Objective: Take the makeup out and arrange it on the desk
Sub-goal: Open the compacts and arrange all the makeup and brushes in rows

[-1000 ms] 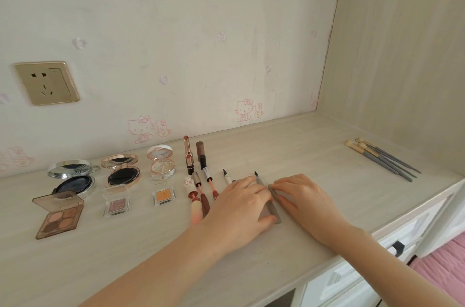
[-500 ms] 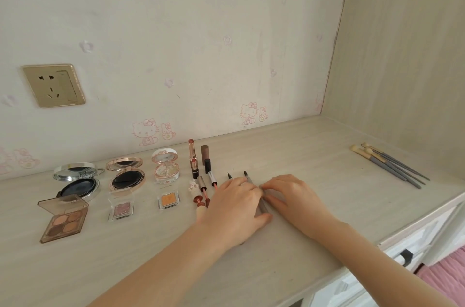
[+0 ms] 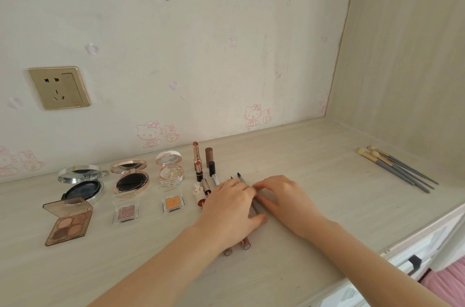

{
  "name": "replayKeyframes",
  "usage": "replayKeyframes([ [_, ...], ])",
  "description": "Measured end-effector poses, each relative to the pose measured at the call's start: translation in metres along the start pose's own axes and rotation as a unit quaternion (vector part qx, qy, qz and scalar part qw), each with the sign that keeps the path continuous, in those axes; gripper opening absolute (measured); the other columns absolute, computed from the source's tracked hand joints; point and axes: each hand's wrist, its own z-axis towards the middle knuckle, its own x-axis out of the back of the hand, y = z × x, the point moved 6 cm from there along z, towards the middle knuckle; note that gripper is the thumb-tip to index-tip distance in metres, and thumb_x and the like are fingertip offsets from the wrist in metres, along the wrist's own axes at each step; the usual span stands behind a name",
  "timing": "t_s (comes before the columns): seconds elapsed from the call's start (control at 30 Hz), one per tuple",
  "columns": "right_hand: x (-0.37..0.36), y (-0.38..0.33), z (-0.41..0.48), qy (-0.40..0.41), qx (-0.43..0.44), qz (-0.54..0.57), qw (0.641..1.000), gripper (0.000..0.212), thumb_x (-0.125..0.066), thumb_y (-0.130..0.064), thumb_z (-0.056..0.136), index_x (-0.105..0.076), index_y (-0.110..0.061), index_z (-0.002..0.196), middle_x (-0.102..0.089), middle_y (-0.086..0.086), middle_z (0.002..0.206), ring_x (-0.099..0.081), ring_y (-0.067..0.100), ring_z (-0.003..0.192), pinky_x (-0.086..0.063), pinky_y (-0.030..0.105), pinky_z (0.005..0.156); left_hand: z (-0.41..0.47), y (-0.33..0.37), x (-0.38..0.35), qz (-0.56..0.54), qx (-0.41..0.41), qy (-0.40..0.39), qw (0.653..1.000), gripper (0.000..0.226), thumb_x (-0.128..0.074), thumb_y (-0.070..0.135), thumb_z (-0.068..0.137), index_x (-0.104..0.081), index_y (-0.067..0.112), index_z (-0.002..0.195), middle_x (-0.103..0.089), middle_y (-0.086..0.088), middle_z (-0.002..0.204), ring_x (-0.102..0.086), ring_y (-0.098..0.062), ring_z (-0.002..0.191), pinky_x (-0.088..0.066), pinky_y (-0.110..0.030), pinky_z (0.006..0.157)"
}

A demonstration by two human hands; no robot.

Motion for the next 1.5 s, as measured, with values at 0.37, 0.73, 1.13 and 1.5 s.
replayKeyframes([
  [0.37,0.004,-0.002,-0.003,-0.015,0.003,-0.010,1.000,0.026,-0.058,-0.029,0.090,-0.064,-0.027,0.115,-0.065,-0.013,0.110,-0.054,0.008,0.110,-0.043,0.024,0.092,-0.002,-0.001,0.005,-0.008,0.013,-0.008,1.000,0.049,-0.053,0.057,0.084,-0.058,0.025,0.121,-0.056,0.011,0.122,-0.042,-0.009,0.119,-0.034,-0.024,0.096],
  [0.73,0.065,0.022,-0.016,0.000,-0.042,-0.064,0.997,0.031,-0.053,-0.029,0.095,-0.060,-0.025,0.124,-0.060,-0.011,0.123,-0.050,0.008,0.120,-0.040,0.023,0.099,0.026,0.018,0.015,-0.045,0.016,-0.017,0.999,0.039,-0.047,0.039,0.094,-0.054,0.023,0.128,-0.054,0.010,0.131,-0.037,-0.008,0.128,-0.038,-0.028,0.098],
  [1.13,0.129,0.117,-0.057,0.020,-0.169,-0.104,0.980,0.032,-0.053,-0.027,0.094,-0.058,-0.020,0.125,-0.061,-0.006,0.124,-0.053,0.012,0.118,-0.040,0.023,0.097,0.101,0.095,-0.038,-0.171,0.028,-0.091,0.981,0.030,-0.048,0.025,0.092,-0.059,0.023,0.119,-0.058,0.003,0.123,-0.046,-0.014,0.119,-0.042,-0.032,0.095],
  [1.5,0.188,0.212,-0.082,0.061,-0.278,-0.140,0.948,0.025,-0.049,-0.025,0.094,-0.064,-0.021,0.113,-0.065,0.002,0.113,-0.058,0.023,0.101,-0.048,0.035,0.084,0.176,0.162,-0.095,-0.254,0.058,-0.106,0.960,0.026,-0.052,0.021,0.088,-0.065,0.019,0.111,-0.065,-0.001,0.112,-0.055,-0.020,0.112,-0.047,-0.033,0.092],
])
